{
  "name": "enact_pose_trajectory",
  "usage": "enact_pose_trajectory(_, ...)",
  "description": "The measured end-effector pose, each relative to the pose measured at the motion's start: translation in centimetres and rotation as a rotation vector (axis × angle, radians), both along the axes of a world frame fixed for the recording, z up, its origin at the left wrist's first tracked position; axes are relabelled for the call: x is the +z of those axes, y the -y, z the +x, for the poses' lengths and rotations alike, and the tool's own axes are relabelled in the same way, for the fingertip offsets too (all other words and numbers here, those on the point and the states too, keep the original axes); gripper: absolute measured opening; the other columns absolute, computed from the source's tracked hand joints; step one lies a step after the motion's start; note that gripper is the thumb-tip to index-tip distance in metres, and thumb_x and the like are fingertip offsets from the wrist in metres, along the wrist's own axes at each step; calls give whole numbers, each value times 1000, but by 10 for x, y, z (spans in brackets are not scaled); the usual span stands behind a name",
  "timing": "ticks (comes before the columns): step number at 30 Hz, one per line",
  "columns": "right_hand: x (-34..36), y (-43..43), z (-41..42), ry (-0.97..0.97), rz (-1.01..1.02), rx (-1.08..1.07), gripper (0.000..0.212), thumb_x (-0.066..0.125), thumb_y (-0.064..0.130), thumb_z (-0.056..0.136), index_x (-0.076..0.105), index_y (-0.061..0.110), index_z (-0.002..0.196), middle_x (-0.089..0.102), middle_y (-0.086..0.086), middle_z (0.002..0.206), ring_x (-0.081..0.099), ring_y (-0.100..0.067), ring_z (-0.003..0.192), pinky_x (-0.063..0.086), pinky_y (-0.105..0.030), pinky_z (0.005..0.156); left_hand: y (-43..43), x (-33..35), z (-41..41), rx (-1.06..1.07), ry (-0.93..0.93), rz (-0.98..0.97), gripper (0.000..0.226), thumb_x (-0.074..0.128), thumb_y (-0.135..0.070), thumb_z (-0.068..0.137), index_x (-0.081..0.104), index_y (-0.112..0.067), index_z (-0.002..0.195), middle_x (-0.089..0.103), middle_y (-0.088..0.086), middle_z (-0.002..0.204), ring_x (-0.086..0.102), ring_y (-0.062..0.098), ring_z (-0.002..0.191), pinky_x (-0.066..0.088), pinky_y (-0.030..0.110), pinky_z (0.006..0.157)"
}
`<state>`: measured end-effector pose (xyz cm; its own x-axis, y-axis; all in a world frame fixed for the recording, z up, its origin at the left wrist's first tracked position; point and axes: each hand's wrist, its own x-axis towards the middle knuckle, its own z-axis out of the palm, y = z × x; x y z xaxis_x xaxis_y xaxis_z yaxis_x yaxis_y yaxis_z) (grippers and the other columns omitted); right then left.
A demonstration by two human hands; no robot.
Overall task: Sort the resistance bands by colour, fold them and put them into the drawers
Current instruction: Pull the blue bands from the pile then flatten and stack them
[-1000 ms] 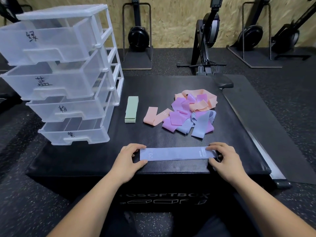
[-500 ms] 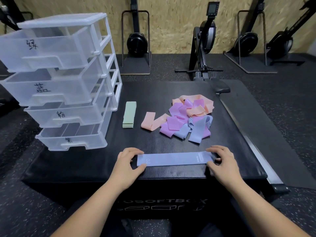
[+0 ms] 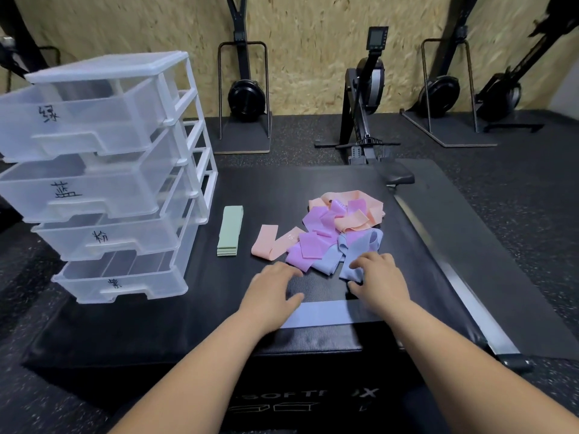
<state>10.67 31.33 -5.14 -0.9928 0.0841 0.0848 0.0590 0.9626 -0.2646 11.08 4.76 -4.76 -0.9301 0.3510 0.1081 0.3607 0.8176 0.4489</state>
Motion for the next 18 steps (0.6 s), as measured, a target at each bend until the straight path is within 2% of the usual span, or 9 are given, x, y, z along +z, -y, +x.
enact_pose_trajectory(4, -4, -2, -6, 13, 151, 21, 26, 68, 35, 90, 74, 34, 114, 65, 13, 126, 51, -25, 115, 48, -37, 83, -16, -4, -14, 33, 145, -39, 49, 66, -45, 96, 57, -32, 142, 56, -10, 141, 54, 16, 129, 43, 39, 110)
enact_pose_trajectory(8, -9, -11, -9, -79, 234, 47, 20, 57, 28, 96, 76, 31, 96, 71, 10, 104, 52, -24, 98, 46, -35, 72, -22, -9, -21, 91, 196, -44, 44, 66, -46, 95, 62, -29, 136, 62, -9, 133, 57, 17, 125, 49, 42, 106)
enact_pose_trajectory(12, 13, -14, -14, -145, -137, 58, 15, 58, 35, 101, 72, 31, 100, 68, 4, 91, 52, -22, 100, 44, -37, 75, -30, 3, -30, 92, 143, 68, 36, 69, -43, 95, 65, -31, 129, 66, -14, 126, 62, 12, 117, 52, 39, 100)
enact_pose_trajectory(14, 28, -14, -16, -200, -263, 100, 14, 58, 36, 102, 71, 30, 104, 68, 9, 92, 53, -18, 97, 43, -35, 75, -39, 17, -33, 53, 73, 182, 36, 71, -40, 96, 66, -31, 130, 65, -14, 127, 61, 9, 113, 51, 35, 100)
enact_pose_trajectory(16, 44, -12, -17, -228, -388, 134, 12, 61, 29, 103, 72, 30, 105, 68, 16, 91, 56, -9, 88, 43, -27, 74, -52, 32, -34, 1, 13, 271, 39, 73, -36, 96, 65, -30, 134, 63, -14, 129, 59, 7, 111, 48, 28, 98)
enact_pose_trajectory(18, 56, -10, -17, -218, -515, 164, 13, 64, 23, 103, 75, 29, 104, 71, 17, 91, 60, 0, 83, 40, -13, 70, -63, 46, -35, -14, -22, 307, 41, 73, -36, 97, 63, -31, 136, 61, -17, 128, 56, 3, 107, 41, 12, 88)
